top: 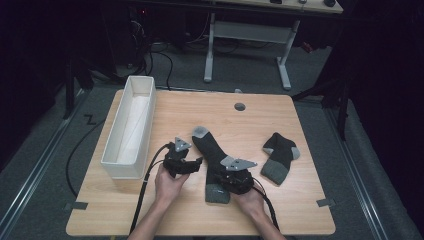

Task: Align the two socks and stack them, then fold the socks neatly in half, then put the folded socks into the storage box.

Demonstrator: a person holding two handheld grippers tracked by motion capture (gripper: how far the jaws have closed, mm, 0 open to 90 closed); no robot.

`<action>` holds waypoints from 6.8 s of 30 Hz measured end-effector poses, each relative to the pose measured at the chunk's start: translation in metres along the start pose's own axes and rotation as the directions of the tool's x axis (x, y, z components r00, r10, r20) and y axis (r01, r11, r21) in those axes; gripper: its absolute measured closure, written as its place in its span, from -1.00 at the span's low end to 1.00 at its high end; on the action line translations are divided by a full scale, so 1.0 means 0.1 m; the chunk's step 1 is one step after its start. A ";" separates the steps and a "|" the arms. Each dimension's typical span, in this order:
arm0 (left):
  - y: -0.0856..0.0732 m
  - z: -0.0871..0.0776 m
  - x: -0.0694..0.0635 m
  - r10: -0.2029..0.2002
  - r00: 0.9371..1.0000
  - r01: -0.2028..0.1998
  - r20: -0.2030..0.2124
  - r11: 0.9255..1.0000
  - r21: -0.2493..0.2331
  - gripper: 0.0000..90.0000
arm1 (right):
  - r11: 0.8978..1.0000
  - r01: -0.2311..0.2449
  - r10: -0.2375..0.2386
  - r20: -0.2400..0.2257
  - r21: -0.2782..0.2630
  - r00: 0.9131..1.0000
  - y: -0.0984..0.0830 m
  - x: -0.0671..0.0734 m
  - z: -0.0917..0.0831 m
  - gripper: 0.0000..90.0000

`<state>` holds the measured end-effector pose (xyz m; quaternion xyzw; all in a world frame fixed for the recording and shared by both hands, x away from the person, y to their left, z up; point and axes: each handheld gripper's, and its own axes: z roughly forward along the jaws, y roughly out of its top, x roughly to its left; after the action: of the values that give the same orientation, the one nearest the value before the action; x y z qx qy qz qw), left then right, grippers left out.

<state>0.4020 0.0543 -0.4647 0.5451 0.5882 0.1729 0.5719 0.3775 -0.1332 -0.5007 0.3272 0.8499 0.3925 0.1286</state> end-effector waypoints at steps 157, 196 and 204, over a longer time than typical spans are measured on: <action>-0.36 -0.20 0.62 0.069 0.991 -0.070 -0.116 0.998 -0.005 -0.37 | 0.941 -0.323 0.334 0.440 -0.102 0.833 -0.44 -1.51 -0.81 -0.05; -0.36 -0.20 0.62 0.070 0.991 -0.071 -0.117 0.997 -0.006 -0.37 | 0.978 -0.135 0.175 0.272 -0.157 0.946 0.34 -1.05 -1.17 0.73; -0.36 -0.20 0.63 0.070 0.991 -0.071 -0.117 0.997 -0.006 -0.37 | 0.983 -0.116 0.148 0.247 -0.139 0.958 0.49 -0.95 -1.09 0.73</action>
<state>0.3842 0.1028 -0.5188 0.5515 0.6001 0.2275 0.5329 0.4194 -0.2363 -0.3958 0.4227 0.7766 0.4063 0.2306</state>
